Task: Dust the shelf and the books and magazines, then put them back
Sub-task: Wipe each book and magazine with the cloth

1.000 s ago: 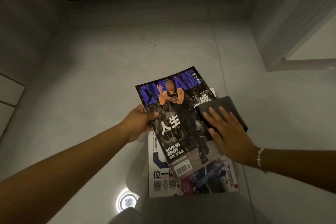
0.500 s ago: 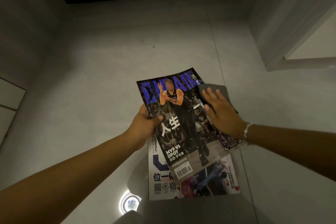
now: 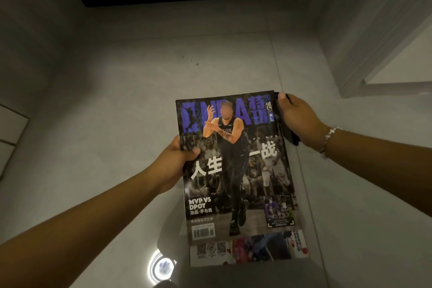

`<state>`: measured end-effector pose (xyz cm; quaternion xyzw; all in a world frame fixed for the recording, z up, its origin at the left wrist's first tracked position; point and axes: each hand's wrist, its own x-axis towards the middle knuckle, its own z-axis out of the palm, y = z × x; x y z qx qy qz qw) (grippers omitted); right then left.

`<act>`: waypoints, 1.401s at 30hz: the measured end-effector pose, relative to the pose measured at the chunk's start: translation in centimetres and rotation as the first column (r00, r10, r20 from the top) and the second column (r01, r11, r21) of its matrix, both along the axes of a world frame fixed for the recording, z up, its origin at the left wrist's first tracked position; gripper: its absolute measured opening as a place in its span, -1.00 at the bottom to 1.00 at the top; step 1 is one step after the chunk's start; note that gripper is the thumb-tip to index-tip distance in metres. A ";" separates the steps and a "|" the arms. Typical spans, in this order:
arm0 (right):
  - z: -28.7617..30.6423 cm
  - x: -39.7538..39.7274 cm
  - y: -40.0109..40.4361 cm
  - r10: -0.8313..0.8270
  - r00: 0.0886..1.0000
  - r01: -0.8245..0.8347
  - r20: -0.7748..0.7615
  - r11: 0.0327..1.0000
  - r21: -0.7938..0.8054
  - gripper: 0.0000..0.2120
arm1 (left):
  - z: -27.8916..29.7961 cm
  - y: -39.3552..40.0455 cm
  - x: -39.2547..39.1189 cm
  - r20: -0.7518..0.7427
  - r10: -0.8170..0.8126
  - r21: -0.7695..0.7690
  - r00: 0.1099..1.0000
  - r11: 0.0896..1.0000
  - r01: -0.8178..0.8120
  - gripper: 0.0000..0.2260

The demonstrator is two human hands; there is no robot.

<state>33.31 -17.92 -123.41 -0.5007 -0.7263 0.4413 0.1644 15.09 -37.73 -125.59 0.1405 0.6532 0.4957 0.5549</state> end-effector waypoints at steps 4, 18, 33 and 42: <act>0.1 -0.2 0.3 -0.025 1.000 0.026 -0.014 0.999 0.021 -0.61 | 0.5 1.0 0.8 0.022 0.109 0.048 0.994 0.993 -0.110 -0.83; 0.6 1.7 -0.5 0.150 0.984 -0.167 0.096 0.965 0.202 -0.69 | 1.1 5.0 1.9 0.032 0.450 0.064 0.892 0.890 -0.451 -0.79; 6.5 0.7 3.0 0.108 0.994 -0.098 -0.031 0.967 0.237 -0.71 | 3.4 6.0 0.9 -0.040 0.286 0.154 0.957 0.948 -0.277 -0.81; 5.7 -2.9 2.8 -0.181 0.954 0.139 -0.237 0.973 -0.185 -0.66 | 3.8 4.4 0.2 -0.111 0.247 0.114 0.963 0.965 -0.235 -0.88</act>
